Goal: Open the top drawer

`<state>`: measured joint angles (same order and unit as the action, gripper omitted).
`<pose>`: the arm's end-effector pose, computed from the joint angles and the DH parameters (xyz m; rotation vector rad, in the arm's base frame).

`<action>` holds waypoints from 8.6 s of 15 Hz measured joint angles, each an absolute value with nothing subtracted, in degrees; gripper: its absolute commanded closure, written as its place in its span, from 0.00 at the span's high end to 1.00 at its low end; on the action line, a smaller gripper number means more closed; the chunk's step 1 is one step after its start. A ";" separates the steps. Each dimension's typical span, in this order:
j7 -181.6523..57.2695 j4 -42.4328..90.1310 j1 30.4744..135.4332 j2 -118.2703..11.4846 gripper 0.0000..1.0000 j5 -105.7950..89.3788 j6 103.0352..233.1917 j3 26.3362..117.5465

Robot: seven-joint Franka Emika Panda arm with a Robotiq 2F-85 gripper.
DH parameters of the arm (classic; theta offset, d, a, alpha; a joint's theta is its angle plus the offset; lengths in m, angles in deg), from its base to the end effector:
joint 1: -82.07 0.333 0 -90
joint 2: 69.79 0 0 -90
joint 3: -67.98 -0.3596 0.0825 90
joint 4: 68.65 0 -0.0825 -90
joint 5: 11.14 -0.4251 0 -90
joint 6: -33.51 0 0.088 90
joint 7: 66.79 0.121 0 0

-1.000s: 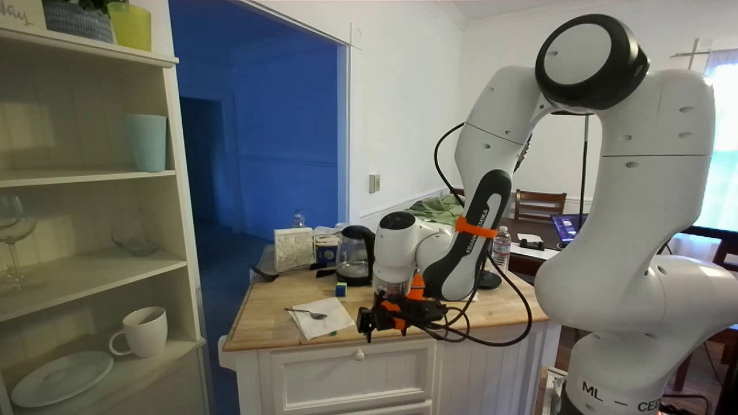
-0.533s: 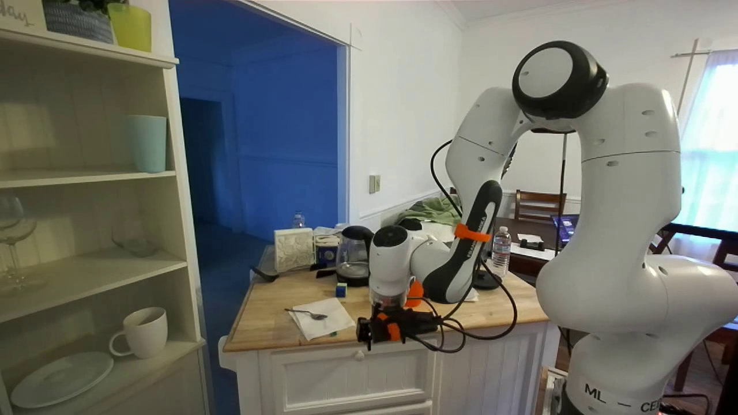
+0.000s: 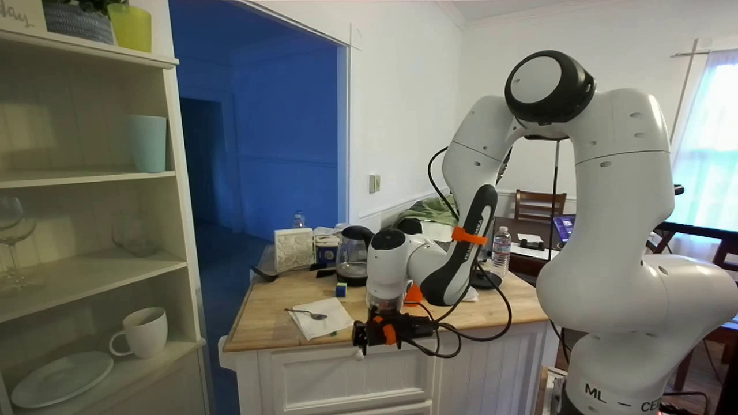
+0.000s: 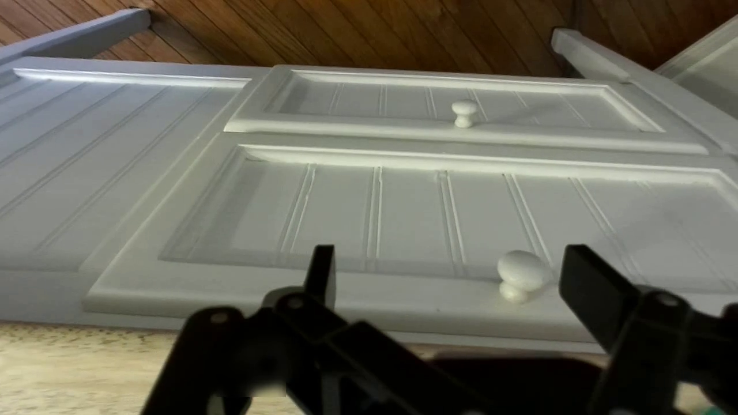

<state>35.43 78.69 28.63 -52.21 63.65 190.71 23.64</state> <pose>0.4453 -0.0123 0.1708 2.7773 -1.0981 0.3775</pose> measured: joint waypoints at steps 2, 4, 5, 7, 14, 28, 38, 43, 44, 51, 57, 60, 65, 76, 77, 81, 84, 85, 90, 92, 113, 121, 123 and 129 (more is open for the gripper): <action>38.39 78.29 29.16 -51.43 1.00 66.63 192.05 24.08; 41.95 77.51 29.95 -50.31 1.00 70.48 192.48 24.69; 43.70 76.96 30.34 -49.72 1.00 72.38 192.48 25.01; 47.29 75.65 31.05 -48.36 1.00 76.30 192.48 25.68; 56.26 70.86 33.06 -42.15 1.00 87.88 190.66 27.47; 61.45 64.30 37.20 -35.18 0.34 94.02 187.47 30.51; 65.02 63.79 39.41 -33.86 0.00 96.60 186.19 33.51; 69.00 62.55 41.62 -32.51 0.01 100.33 185.99 35.52; 69.48 62.57 41.62 -32.42 0.26 100.89 185.80 35.47; 72.65 63.97 44.66 -34.95 0.64 101.64 186.50 37.24; 74.16 66.65 44.53 -38.72 1.00 101.56 186.16 34.38; 74.66 67.15 44.51 -40.29 1.00 101.39 186.16 33.40; 75.29 67.19 46.38 -42.00 1.00 100.11 186.58 35.60; 75.22 66.89 48.43 -42.15 0.92 94.55 186.02 38.39; 75.22 66.89 48.42 -42.13 0.93 94.27 186.02 38.40; 74.78 66.88 48.41 -41.96 0.82 93.37 186.02 38.43; 74.27 66.78 48.41 -41.61 0.74 93.36 186.02 38.44; 74.20 66.71 48.41 -41.49 0.75 93.36 186.02 38.45; 73.70 66.11 48.41 -41.04 0.67 93.36 186.02 38.52; 73.48 65.81 48.41 -40.65 0.68 93.36 186.02 38.53; 73.59 66.41 48.54 -39.99 0.08 93.37 183.94 38.56; 75.66 68.08 54.74 -41.43 0.08 93.27 183.32 42.21; 76.56 68.71 57.17 -41.99 0.08 93.23 184.38 44.15; 77.12 70.53 57.78 -40.65 0.08 90.80 184.49 42.60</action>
